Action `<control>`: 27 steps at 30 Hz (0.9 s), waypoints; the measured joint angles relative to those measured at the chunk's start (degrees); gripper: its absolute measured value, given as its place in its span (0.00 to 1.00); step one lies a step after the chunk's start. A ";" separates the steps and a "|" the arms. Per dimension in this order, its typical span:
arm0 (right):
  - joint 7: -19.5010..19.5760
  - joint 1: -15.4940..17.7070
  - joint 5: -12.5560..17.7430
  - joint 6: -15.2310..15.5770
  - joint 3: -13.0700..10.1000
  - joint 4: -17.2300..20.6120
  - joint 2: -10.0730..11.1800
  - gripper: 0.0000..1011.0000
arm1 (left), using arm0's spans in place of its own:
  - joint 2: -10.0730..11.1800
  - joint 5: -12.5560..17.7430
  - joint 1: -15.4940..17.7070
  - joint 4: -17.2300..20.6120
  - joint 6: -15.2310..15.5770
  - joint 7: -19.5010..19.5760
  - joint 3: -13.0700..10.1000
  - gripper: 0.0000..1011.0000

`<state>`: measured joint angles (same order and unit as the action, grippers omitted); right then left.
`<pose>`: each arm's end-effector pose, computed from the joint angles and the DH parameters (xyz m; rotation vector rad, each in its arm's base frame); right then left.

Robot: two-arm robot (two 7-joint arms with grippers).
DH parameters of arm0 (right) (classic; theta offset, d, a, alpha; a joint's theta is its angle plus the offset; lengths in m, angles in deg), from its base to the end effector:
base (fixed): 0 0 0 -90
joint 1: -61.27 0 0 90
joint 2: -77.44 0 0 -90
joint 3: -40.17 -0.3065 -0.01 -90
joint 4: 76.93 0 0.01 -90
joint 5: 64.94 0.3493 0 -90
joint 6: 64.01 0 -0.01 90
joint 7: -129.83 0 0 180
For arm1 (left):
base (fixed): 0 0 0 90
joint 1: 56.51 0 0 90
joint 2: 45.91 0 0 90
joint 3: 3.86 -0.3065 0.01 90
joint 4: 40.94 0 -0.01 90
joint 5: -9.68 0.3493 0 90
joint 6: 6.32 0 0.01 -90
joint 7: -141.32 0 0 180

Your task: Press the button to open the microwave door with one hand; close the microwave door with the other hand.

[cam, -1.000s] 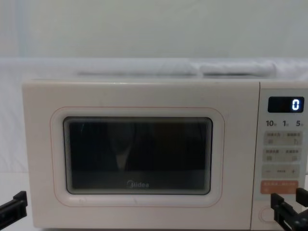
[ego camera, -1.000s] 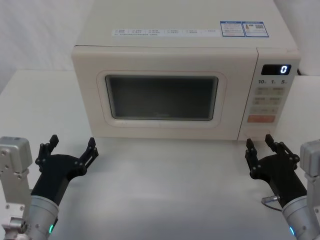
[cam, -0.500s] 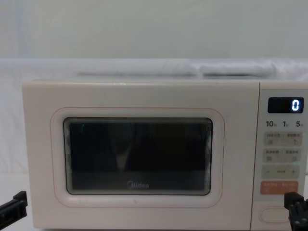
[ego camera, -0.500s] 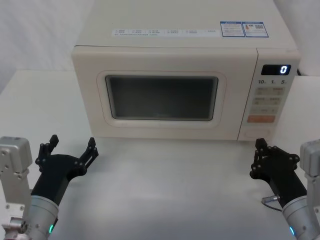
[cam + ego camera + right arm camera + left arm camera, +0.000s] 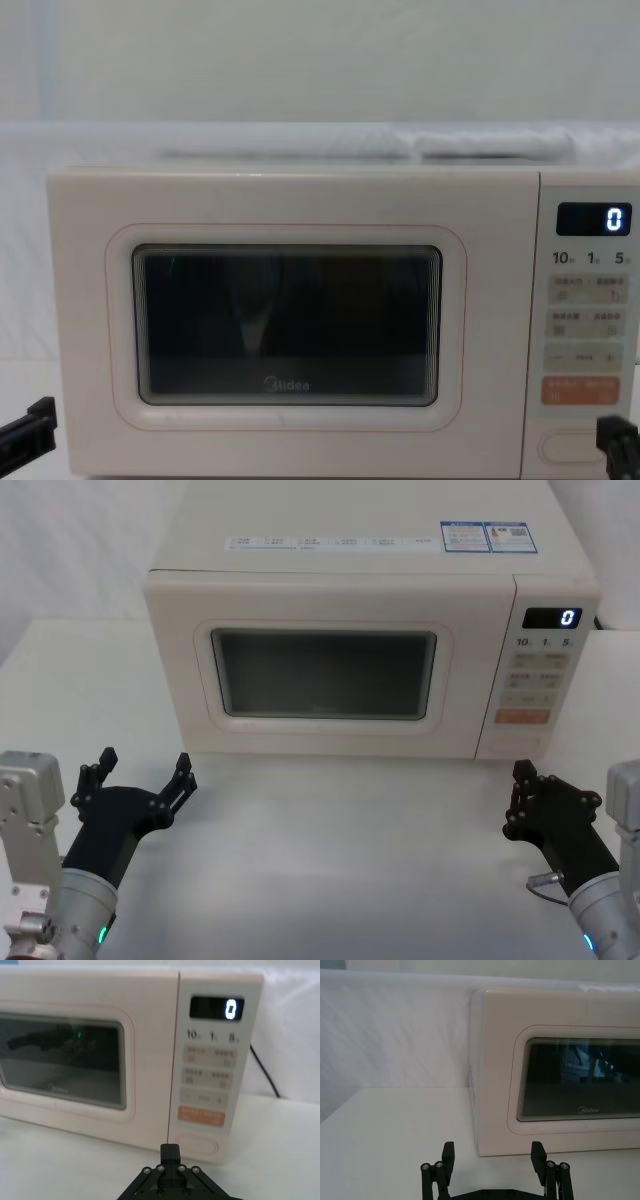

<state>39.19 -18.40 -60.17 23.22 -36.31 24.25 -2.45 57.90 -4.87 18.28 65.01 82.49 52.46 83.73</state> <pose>0.3023 0.0406 -0.3166 -0.0067 -0.0533 -1.2949 0.2890 0.0373 -0.3009 -0.0380 0.0141 1.4461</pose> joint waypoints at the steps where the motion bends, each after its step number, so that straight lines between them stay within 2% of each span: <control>1: -0.25 -0.01 0.26 0.22 -0.18 -0.25 -0.16 0.00 | 0.00 0.00 0.00 0.00 0.00 0.00 0.00 0.99; 11: -3.11 -1.29 2.14 2.14 -2.24 -3.70 -1.97 0.00 | 0.00 0.00 0.00 0.00 0.00 0.00 0.00 0.99; 27: -5.76 -6.01 0.32 4.43 -2.92 -9.42 -3.48 0.00 | 0.00 0.00 0.00 0.00 0.00 0.00 0.00 0.99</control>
<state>33.43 -24.41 -59.85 27.65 -39.23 14.83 -5.94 57.89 -4.86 18.28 65.01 82.49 52.46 83.73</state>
